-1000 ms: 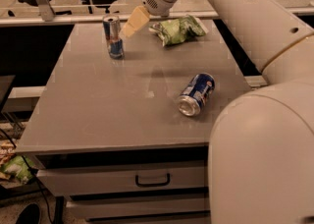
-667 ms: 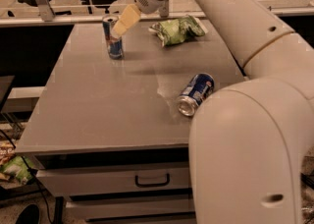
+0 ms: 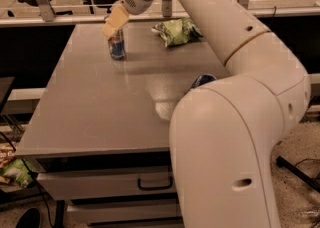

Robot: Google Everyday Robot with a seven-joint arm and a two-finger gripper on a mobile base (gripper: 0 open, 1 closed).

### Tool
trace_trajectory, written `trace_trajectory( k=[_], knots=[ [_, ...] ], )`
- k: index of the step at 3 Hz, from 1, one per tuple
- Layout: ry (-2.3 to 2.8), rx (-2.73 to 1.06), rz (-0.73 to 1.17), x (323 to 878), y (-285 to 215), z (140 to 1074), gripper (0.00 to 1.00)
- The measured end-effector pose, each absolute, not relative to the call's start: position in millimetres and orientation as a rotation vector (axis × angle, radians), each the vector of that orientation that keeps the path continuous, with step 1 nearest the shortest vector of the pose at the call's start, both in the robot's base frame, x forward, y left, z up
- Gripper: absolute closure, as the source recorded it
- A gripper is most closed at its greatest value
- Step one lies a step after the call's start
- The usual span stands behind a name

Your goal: Pick redbull can

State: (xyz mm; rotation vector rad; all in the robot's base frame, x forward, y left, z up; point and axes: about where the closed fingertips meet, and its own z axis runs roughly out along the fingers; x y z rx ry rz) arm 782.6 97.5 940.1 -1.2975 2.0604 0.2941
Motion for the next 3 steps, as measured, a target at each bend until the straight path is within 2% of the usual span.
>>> trace_trajectory(
  k=[1, 2, 3],
  knots=[
    [2.062, -1.33, 0.314, 782, 113, 932, 0.0],
    [2.071, -1.358, 0.336, 780, 121, 923, 0.14],
    [2.067, -1.404, 0.374, 776, 124, 916, 0.45]
  ],
)
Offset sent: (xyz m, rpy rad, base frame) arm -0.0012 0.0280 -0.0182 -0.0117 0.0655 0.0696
